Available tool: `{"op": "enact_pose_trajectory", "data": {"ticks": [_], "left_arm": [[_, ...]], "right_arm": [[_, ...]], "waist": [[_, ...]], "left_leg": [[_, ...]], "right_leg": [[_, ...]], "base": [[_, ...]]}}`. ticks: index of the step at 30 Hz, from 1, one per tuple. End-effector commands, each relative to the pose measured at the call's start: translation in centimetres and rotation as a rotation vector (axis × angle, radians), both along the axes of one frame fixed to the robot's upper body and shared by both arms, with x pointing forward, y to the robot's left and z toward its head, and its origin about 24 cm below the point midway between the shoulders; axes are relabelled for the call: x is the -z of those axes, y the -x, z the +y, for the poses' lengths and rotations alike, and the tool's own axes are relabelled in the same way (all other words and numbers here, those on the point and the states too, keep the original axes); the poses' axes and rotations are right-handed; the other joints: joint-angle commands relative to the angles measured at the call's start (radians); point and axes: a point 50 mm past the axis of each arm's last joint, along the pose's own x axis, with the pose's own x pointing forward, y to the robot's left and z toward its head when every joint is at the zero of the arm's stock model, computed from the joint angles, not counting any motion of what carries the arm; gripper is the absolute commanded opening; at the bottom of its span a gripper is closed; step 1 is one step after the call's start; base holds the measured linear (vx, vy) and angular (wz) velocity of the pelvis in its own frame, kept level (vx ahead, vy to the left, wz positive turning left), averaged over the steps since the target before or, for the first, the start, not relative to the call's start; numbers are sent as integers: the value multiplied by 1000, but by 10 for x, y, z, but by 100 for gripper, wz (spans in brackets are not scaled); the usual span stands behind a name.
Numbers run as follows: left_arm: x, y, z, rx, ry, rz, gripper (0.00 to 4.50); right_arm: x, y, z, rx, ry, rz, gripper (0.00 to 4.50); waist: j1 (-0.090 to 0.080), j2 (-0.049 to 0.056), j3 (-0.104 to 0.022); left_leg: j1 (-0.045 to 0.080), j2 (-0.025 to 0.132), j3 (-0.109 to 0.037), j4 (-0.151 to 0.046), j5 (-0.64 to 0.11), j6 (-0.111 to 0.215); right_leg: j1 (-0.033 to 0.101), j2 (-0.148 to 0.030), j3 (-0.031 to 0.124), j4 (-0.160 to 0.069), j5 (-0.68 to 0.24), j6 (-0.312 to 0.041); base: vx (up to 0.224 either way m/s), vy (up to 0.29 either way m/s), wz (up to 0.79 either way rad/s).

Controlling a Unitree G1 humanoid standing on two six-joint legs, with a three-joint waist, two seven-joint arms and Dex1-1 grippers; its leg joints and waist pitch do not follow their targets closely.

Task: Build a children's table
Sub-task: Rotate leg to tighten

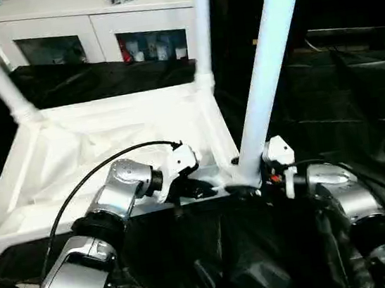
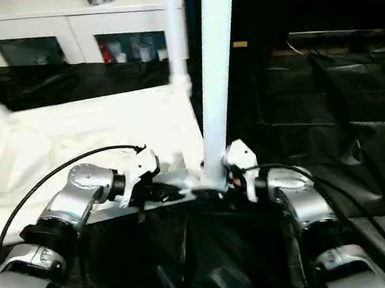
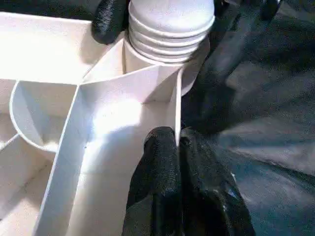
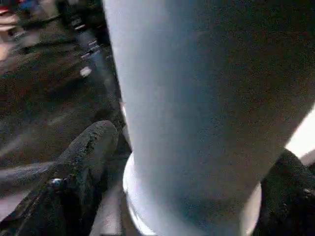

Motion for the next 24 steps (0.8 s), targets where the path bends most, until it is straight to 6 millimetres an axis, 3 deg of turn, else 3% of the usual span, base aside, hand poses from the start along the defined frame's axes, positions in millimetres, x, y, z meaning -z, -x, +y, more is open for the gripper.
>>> {"op": "enact_pose_trajectory", "data": {"ticks": [1, 8, 11, 14, 16, 20, 22, 24], "left_arm": [[-16, -3, -12, 31, 63, -57, 0], [-15, -1, -10, 46, 66, -42, 0], [-15, -1, -12, 29, 76, -51, 0], [-15, -3, -15, 1, 83, -60, 0], [-15, -7, -20, -53, 91, -79, 0], [-15, -16, -34, -184, 92, -122, 0], [-15, -19, -41, -240, 93, -131, 0], [-15, -22, -49, -295, 96, -141, 0]], "right_arm": [[22, 22, 21, -183, 25, 138, 354], [22, 23, 22, -183, 21, 153, 302], [22, 17, 23, -117, 18, 137, 281], [24, 11, 23, -29, 25, 121, 274], [26, 1, 24, 102, 38, 116, 274], [32, -16, 29, 356, 69, 93, 272], [36, -22, 31, 481, 90, 97, 272], [39, -27, 33, 588, 110, 100, 272]], "waist": [[2, -7, -50], [8, -7, -55], [7, -7, -53], [4, -7, -48], [0, -8, -46], [-26, -11, -41], [-29, -13, -41], [-33, -12, -42]], "left_leg": [[9, 61, -26, -64, -240, 75], [6, 60, -24, -59, -190, 83], [6, 59, -25, -60, -199, 79], [9, 58, -26, -65, -236, 60], [11, 58, -28, -67, -257, 46], [17, 51, -36, -69, -303, 12], [12, 51, -37, -71, -299, 15], [19, 50, -35, -68, -305, 17]], "right_leg": [[41, -90, 60, -73, -289, -204], [42, -90, 58, -63, -206, -226], [41, -90, 57, -66, -228, -221], [39, -91, 56, -76, -316, -196], [37, -93, 56, -81, -369, -183], [31, -96, 53, -96, -494, -148], [32, -95, 53, -98, -493, -135], [26, -93, 54, -100, -484, -139]], "base": [[0, 0, 0], [0, 0, 0], [0, 0, 0], [0, 0, 0], [0, 0, 0], [0, 0, 0], [0, 0, 0], [0, 0, 0]]}}
